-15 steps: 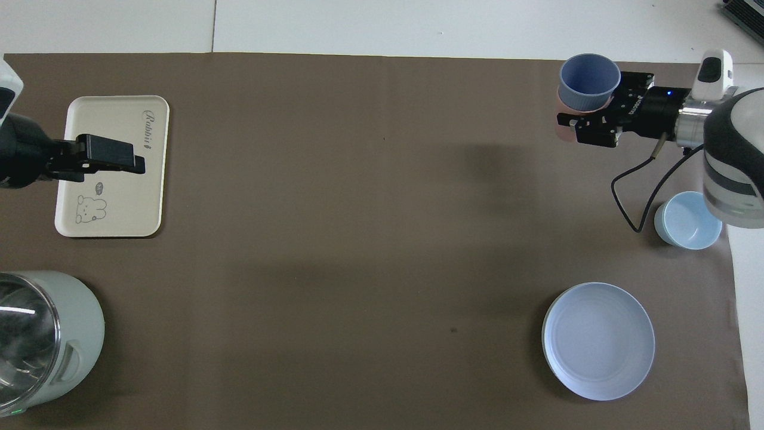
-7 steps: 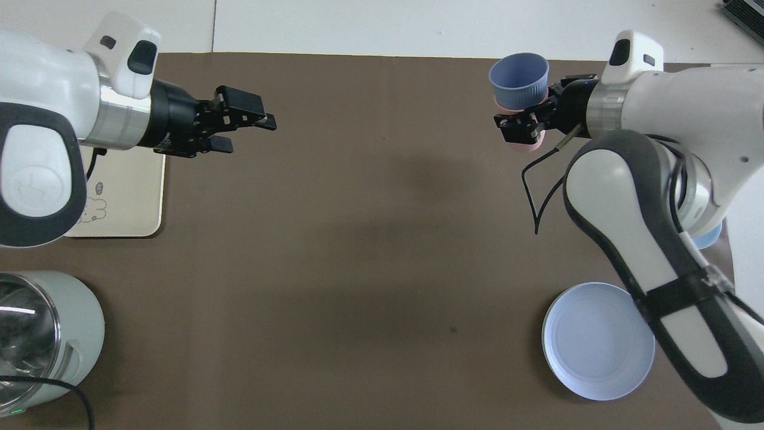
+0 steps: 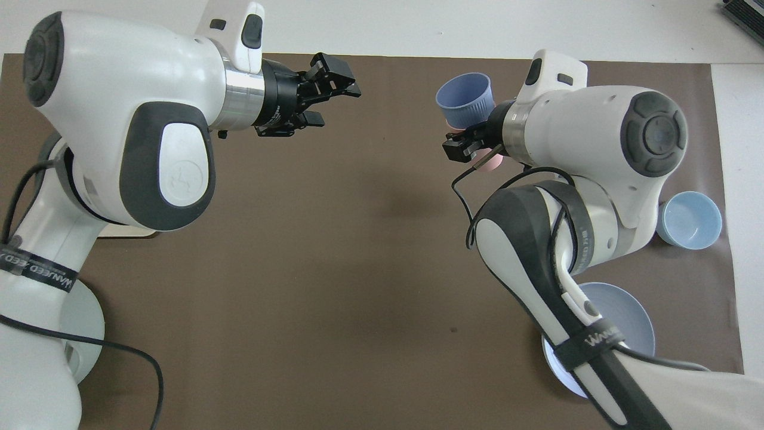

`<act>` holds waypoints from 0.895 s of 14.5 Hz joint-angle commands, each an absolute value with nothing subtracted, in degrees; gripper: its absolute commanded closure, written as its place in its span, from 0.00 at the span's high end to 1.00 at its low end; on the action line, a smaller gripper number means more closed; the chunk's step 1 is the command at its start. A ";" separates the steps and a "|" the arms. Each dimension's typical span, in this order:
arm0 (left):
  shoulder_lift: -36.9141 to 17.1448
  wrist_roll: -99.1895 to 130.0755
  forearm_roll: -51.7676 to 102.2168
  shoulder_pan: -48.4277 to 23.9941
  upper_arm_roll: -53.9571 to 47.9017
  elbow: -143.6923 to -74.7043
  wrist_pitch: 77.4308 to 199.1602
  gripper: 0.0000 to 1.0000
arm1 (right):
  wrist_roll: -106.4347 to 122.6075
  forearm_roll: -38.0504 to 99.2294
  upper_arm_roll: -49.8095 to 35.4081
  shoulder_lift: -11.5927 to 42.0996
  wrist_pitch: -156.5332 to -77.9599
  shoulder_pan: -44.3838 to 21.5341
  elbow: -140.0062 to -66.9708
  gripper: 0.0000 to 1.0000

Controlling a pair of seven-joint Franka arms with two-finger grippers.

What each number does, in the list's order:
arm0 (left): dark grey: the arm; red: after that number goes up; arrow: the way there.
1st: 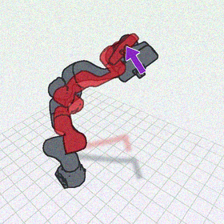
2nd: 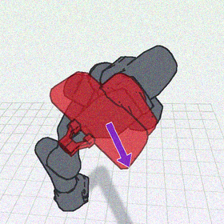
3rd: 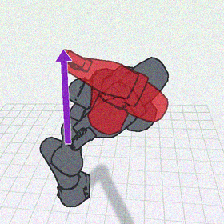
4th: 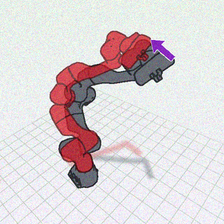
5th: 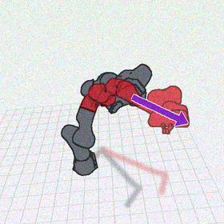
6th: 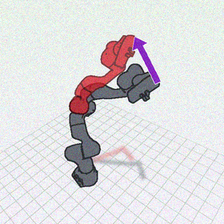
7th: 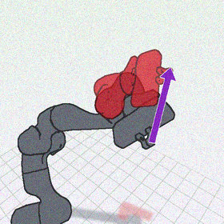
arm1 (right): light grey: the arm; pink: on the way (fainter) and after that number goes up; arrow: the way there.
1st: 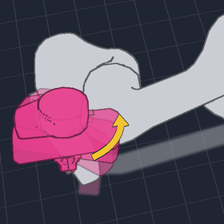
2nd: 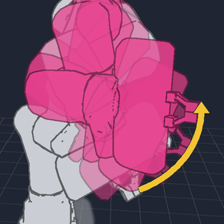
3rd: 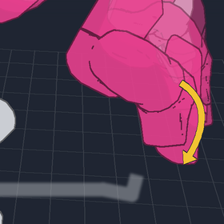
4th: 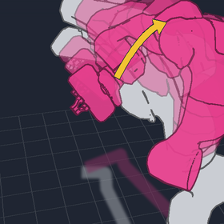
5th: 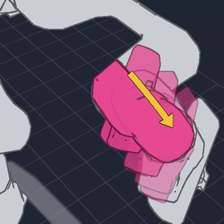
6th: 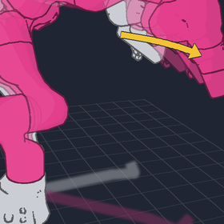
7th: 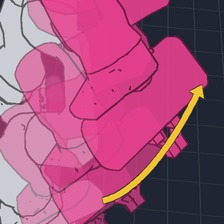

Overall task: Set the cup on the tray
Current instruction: 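Grasp the blue cup with the left gripper beside the right gripper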

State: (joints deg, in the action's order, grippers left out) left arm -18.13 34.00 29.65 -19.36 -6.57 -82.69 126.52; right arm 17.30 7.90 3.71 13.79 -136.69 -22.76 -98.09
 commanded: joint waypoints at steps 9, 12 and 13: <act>-30.32 43.86 26.38 -25.75 -5.62 -70.66 129.74 0.63 | 3.69 -3.87 3.78 12.22 -137.72 -29.35 -100.72 0.00; -30.32 43.59 24.61 -25.66 -5.80 -70.14 122.97 0.50 | 3.69 -4.83 3.78 12.22 -137.72 -29.36 -100.81 0.00; -30.24 43.42 24.61 -25.66 -5.80 -70.14 122.35 0.46 | 3.69 -5.01 3.78 12.22 -137.72 -29.36 -100.81 0.00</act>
